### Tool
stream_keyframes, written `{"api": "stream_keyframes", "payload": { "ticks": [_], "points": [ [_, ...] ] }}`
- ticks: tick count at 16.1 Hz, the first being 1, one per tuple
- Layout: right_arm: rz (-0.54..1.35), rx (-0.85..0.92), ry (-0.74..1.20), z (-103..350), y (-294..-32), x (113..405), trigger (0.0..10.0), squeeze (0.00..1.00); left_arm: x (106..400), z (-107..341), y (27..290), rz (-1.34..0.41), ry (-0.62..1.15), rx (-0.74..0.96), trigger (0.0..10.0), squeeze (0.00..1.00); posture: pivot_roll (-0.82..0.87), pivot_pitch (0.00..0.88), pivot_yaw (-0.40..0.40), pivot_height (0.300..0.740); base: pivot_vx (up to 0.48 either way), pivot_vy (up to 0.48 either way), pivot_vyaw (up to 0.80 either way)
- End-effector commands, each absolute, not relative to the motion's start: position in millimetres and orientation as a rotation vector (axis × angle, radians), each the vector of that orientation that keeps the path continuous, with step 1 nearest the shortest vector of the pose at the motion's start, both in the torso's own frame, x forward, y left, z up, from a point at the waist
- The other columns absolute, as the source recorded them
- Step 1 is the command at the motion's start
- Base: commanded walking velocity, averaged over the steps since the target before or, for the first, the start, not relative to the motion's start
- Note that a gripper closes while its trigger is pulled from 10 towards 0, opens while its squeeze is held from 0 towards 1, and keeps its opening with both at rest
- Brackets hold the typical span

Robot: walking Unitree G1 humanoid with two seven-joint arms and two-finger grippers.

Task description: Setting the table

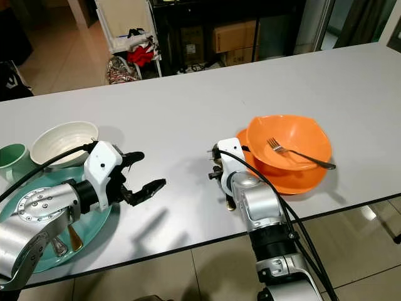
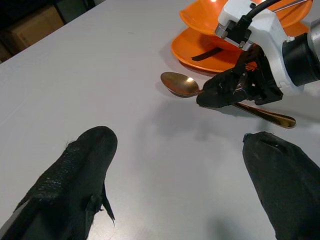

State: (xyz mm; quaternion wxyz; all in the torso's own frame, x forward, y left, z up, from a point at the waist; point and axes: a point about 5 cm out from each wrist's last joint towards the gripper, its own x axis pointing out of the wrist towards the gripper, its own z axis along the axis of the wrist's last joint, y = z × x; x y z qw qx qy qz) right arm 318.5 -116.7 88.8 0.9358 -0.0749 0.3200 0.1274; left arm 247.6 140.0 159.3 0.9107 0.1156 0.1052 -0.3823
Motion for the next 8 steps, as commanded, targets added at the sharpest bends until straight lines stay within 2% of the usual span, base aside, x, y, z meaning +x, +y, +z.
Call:
{"api": "stream_keyframes", "payload": {
  "ticks": [1,8],
  "points": [
    [0.272,-0.147,0.820,58.3,-117.5,302.2,0.0,0.00,249.3,158.9,141.4,-0.782,0.227,0.248,10.0,0.00,0.06,0.000,0.110,0.740,0.000,0.000,0.00],
    [0.291,-0.128,0.814,59.2,-117.0,303.2,0.0,0.00,250.3,159.0,140.8,-0.784,0.224,0.247,10.0,0.00,0.05,0.000,0.113,0.740,0.000,0.000,0.00]
  ]
}}
